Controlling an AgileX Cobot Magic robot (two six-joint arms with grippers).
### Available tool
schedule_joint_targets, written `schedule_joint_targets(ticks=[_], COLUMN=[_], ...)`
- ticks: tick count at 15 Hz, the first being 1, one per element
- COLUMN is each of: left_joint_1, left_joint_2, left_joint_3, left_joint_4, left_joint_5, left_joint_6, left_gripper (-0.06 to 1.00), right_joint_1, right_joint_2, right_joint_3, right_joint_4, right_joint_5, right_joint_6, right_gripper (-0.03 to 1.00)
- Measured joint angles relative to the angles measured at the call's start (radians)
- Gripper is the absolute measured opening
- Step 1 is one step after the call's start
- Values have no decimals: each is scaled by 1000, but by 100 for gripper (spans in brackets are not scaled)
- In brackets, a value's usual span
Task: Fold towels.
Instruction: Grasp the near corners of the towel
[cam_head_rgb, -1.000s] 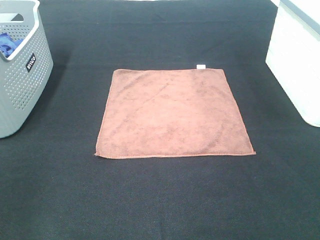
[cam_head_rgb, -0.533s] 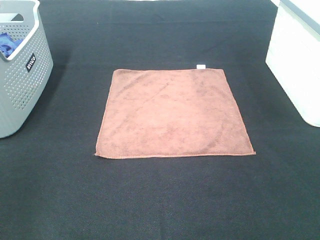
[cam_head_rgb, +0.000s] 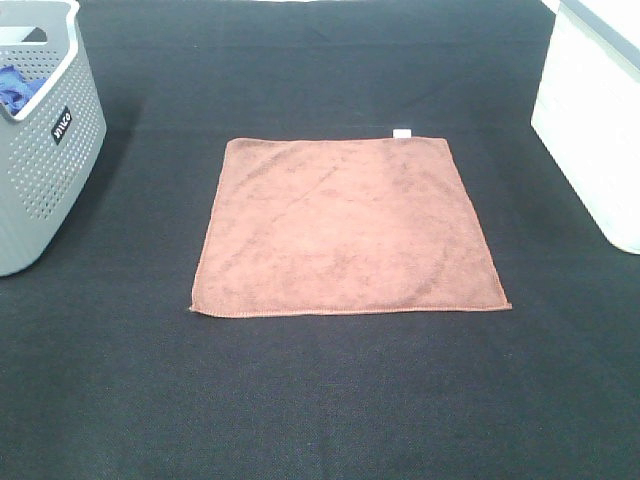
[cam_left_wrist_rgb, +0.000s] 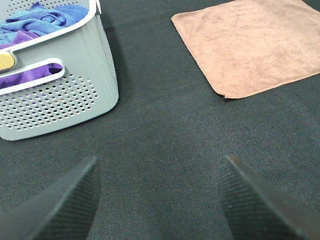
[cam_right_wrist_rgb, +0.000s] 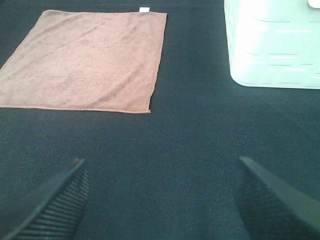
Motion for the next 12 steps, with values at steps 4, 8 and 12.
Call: schedule_joint_targets(ticks=[4,8,12], left_joint_1=[0,0,0], left_joint_2=[0,27,233], left_joint_3=[0,-22,-23], left_joint_4=[0,-1,-60], left_joint_5=[0,-123,-404], left_joint_6=[0,-1,-1], left_gripper=[65,65,65], right_joint_1=[0,0,0], right_joint_2=[0,38,281], right_joint_3=[0,-35,-43], right_joint_4=[1,7,9], right_joint_5=[-2,-106,-328], right_joint_6=[1,3,4], right_gripper=[75,75,75])
